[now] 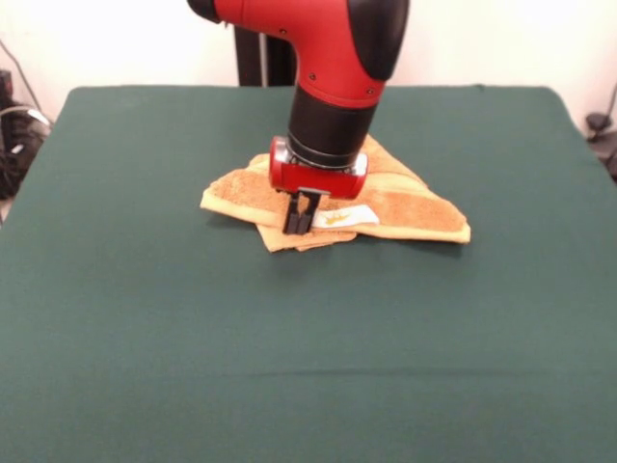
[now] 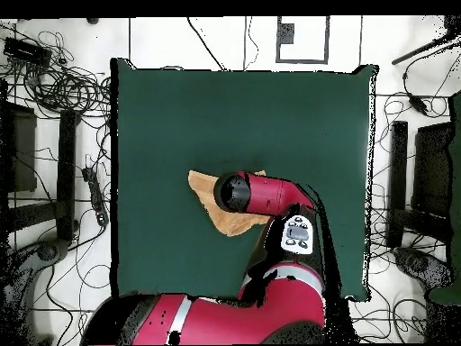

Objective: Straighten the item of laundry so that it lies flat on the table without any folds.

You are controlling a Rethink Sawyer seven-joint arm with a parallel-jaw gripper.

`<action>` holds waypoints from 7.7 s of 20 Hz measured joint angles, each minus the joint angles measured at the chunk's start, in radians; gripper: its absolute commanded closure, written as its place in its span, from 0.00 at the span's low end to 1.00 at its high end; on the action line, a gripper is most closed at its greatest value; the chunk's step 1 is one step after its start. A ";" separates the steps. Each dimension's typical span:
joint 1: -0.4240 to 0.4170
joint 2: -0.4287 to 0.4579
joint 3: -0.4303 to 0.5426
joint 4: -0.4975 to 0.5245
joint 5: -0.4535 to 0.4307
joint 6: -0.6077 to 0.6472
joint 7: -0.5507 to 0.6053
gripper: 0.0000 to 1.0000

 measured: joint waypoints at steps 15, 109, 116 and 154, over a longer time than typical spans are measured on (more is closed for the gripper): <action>0.001 0.002 0.000 -0.009 -0.003 0.017 0.000 1.00; -0.111 -0.016 0.114 -0.088 -0.153 0.199 0.000 0.00; -0.138 -0.037 0.147 -0.065 -0.168 0.198 0.000 0.00; -0.209 -0.058 0.225 -0.011 -0.215 0.078 0.000 0.00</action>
